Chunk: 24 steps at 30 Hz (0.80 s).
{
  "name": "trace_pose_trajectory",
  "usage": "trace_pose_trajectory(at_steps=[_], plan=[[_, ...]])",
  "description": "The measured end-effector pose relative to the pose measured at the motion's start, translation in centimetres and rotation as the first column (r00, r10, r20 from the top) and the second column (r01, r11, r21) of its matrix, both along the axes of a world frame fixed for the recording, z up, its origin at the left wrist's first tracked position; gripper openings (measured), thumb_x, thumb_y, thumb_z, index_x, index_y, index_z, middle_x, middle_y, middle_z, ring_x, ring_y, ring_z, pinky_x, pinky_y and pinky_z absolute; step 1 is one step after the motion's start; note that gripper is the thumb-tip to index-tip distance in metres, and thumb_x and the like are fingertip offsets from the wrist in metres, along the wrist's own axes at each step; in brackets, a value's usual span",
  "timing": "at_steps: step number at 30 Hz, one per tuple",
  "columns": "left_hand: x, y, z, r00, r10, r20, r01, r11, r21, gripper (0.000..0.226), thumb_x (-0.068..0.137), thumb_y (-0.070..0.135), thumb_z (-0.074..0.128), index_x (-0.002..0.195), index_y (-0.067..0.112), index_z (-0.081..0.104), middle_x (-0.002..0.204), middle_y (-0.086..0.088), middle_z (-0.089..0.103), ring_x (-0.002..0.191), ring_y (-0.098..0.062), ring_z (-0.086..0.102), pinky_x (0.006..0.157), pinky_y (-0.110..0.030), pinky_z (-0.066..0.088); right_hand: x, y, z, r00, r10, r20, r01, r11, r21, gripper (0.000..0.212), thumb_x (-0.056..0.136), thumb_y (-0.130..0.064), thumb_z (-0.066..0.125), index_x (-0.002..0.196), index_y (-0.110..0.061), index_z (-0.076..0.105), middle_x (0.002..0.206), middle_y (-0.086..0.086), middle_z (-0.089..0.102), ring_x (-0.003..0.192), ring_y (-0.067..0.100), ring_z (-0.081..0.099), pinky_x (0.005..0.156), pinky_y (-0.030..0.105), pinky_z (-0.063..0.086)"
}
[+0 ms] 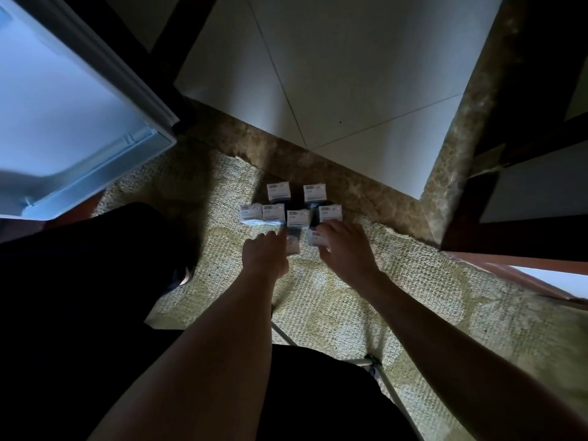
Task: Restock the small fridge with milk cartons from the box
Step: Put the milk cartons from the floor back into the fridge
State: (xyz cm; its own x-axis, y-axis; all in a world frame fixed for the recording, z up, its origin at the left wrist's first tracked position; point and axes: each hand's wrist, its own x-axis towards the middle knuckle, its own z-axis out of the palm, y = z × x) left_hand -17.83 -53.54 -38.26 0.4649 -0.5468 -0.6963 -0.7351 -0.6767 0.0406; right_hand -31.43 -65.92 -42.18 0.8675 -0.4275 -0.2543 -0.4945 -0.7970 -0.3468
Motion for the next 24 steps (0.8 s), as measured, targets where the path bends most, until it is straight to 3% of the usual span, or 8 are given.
trace_pose_trajectory(at_steps=[11, 14, 15, 17, 18, 20, 22, 24], plan=[[-0.5, -1.0, -0.1, 0.989, -0.025, 0.148, 0.024, 1.0, 0.008, 0.037, 0.094, 0.02, 0.054, 0.131, 0.021, 0.051, 0.106, -0.002, 0.069, 0.1, -0.022, 0.068, 0.074, -0.03, 0.035, 0.3, 1.4, -0.9, 1.0, -0.018, -0.026, 0.016, 0.996, -0.09, 0.055, 0.071, -0.019, 0.082, 0.123, -0.015, 0.064, 0.12, 0.003, 0.068, 0.117, 0.022, 0.059, 0.102, 0.037, 0.043], [-0.4, -1.2, 0.5, 0.999, -0.025, 0.041, 0.026, 0.999, -0.029, 0.027, 0.097, 0.024, 0.055, 0.123, 0.016, 0.058, 0.113, -0.004, 0.069, 0.107, -0.025, 0.066, 0.079, -0.027, 0.041, 0.6, 1.9, -0.5, 1.0, -0.005, -0.015, 0.004, 0.995, -0.099, 0.054, 0.071, -0.021, 0.084, 0.121, -0.013, 0.066, 0.119, 0.003, 0.07, 0.117, 0.023, 0.06, 0.105, 0.036, 0.039], [-0.5, -1.0, 0.4, 1.0, -0.014, -0.023, 0.014, 1.0, 0.002, 0.028, 0.098, 0.023, 0.054, 0.123, 0.012, 0.058, 0.117, -0.008, 0.068, 0.11, -0.027, 0.065, 0.079, -0.022, 0.042, 0.6, 2.0, -0.3, 1.0, 0.002, -0.007, -0.003, 0.994, -0.106, 0.053, 0.072, -0.024, 0.084, 0.12, -0.014, 0.066, 0.117, 0.002, 0.07, 0.116, 0.022, 0.061, 0.106, 0.036, 0.037], [-0.3, -0.6, 0.4, 0.997, 0.031, -0.065, -0.031, 1.0, 0.003, 0.032, 0.1, 0.016, 0.051, 0.126, -0.002, 0.057, 0.126, -0.02, 0.063, 0.117, -0.034, 0.059, 0.061, -0.002, 0.034, 0.6, 1.9, 0.4, 1.0, 0.004, 0.006, -0.003, 0.993, -0.117, 0.049, 0.074, -0.029, 0.084, 0.118, -0.015, 0.067, 0.112, 0.001, 0.071, 0.111, 0.022, 0.062, 0.105, 0.037, 0.037], [-0.2, -0.5, 0.9, 0.992, 0.095, -0.078, -0.098, 0.995, -0.028, 0.034, 0.099, 0.015, 0.052, 0.126, -0.005, 0.058, 0.128, -0.023, 0.061, 0.118, -0.035, 0.058, 0.056, -0.003, 0.033, 0.5, 1.9, 0.8, 1.0, 0.007, 0.015, -0.005, 0.993, -0.12, 0.048, 0.076, -0.032, 0.083, 0.118, -0.016, 0.067, 0.109, 0.001, 0.071, 0.108, 0.023, 0.062, 0.104, 0.04, 0.039], [0.3, -0.6, 2.7, 0.993, -0.079, -0.084, 0.083, 0.996, 0.039, 0.031, 0.094, 0.023, 0.062, 0.119, 0.007, 0.065, 0.121, -0.012, 0.067, 0.113, -0.029, 0.063, 0.069, -0.017, 0.038, 0.4, 1.8, 1.9, 0.999, 0.028, 0.035, -0.023, 0.992, -0.126, 0.039, 0.08, -0.035, 0.079, 0.114, -0.019, 0.067, 0.105, -0.001, 0.071, 0.103, 0.023, 0.061, 0.1, 0.043, 0.041], [0.9, -0.7, 4.6, 0.989, -0.143, -0.038, 0.145, 0.989, 0.04, 0.03, 0.09, 0.028, 0.067, 0.117, 0.013, 0.067, 0.116, -0.004, 0.069, 0.102, -0.021, 0.066, 0.079, -0.023, 0.041, 0.3, 1.6, 3.1, 0.999, 0.028, 0.043, -0.024, 0.994, -0.104, 0.028, 0.089, -0.038, 0.067, 0.113, -0.024, 0.065, 0.105, -0.006, 0.07, 0.101, 0.021, 0.062, 0.092, 0.038, 0.04], [1.2, -0.2, 5.7, 1.0, -0.023, 0.002, 0.023, 0.997, -0.072, 0.037, 0.093, 0.021, 0.062, 0.126, 0.004, 0.062, 0.12, -0.012, 0.067, 0.08, -0.015, 0.064, 0.071, -0.019, 0.052, 0.1, 1.3, 4.5, 0.999, 0.011, 0.032, -0.009, 0.998, -0.056, 0.03, 0.095, -0.044, 0.05, 0.117, -0.027, 0.061, 0.108, -0.008, 0.067, 0.1, 0.018, 0.062, 0.085, 0.035, 0.045]])
